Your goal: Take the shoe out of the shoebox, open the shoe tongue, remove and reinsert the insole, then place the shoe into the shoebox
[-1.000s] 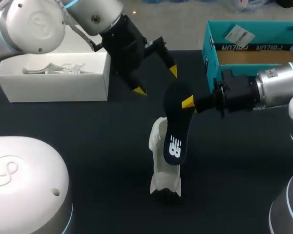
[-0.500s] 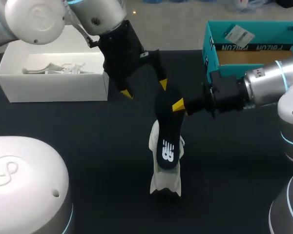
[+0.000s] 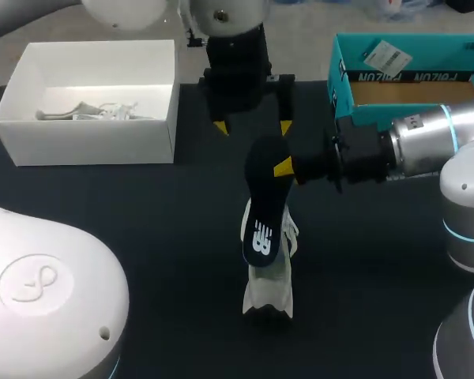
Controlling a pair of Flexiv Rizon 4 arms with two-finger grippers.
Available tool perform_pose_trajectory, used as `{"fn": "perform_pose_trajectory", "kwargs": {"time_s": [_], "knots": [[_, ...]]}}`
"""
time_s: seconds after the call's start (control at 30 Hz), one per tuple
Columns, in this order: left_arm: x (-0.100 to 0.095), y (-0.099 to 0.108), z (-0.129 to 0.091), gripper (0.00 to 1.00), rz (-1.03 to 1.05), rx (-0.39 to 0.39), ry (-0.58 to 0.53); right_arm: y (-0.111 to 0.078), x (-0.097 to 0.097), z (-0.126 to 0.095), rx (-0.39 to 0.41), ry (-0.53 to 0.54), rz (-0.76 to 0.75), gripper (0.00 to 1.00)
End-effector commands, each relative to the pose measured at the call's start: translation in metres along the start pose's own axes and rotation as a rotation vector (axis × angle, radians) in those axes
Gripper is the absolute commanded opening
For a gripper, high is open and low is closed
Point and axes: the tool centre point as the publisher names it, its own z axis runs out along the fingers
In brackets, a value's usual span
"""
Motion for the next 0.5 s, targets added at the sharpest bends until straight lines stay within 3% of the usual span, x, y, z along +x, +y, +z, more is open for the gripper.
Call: {"fn": "perform_pose_trajectory", "kwargs": {"time_s": [0.03, 0.23, 0.5], "knots": [[-0.005, 0.001, -0.002, 1.00, -0.011, -0.009, 0.156, -0.005, 0.000, 0.004, -0.044, 0.012, -0.006, 0.00], [-0.001, -0.001, -0.001, 1.00, -0.035, -0.028, 0.138, 0.001, -0.001, -0.004, -0.078, 0.033, 0.016, 0.00], [-0.004, -0.002, 0.002, 1.00, -0.092, -0.063, 0.002, 0.004, 0.002, -0.010, -0.128, 0.058, 0.023, 0.00]]}}
